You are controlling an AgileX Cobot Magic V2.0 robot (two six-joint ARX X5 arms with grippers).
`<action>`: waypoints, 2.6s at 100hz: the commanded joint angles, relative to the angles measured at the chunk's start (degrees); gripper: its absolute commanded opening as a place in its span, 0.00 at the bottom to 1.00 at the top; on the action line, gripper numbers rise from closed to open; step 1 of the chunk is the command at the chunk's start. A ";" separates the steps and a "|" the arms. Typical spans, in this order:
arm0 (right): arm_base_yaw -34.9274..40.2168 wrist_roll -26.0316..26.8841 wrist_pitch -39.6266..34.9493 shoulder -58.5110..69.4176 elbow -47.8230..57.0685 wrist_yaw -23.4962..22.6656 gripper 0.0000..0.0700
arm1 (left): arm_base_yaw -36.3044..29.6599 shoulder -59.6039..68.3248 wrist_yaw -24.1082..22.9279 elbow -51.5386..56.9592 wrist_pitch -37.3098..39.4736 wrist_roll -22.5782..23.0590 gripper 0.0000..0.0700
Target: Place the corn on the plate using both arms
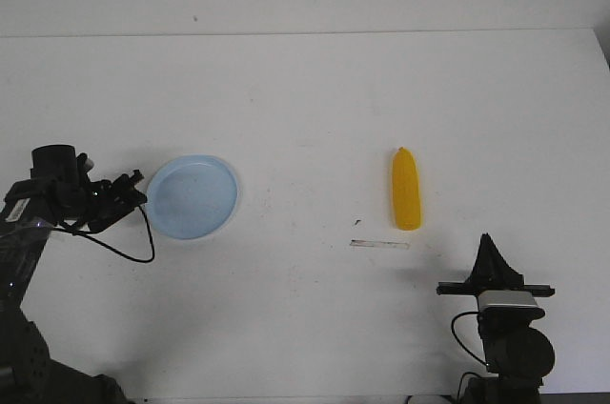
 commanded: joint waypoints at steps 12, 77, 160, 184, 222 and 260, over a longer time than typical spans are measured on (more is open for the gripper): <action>0.02 -0.26 0.61 0.07 -0.07 0.15 0.02 | 0.07 3.30 0.35 1.03 -0.04 1.99 0.35; 0.02 -0.26 0.61 0.07 -0.07 0.15 0.02 | -3.93 6.56 2.27 1.03 0.63 2.19 0.11; 0.02 -0.26 0.61 0.07 -0.07 0.15 0.02 | -23.67 2.23 1.81 2.16 6.60 -7.26 0.00; 0.02 -0.26 0.61 0.07 -0.07 0.15 0.02 | -34.34 3.28 -3.08 2.16 9.29 -10.38 0.00; 0.02 -0.26 0.61 0.07 -0.07 0.15 0.02 | -36.41 5.88 -4.42 2.16 10.14 -11.41 0.05; 0.02 -0.26 0.61 0.07 -0.07 0.15 0.02 | -34.86 -0.20 -5.53 2.16 11.52 -9.16 0.28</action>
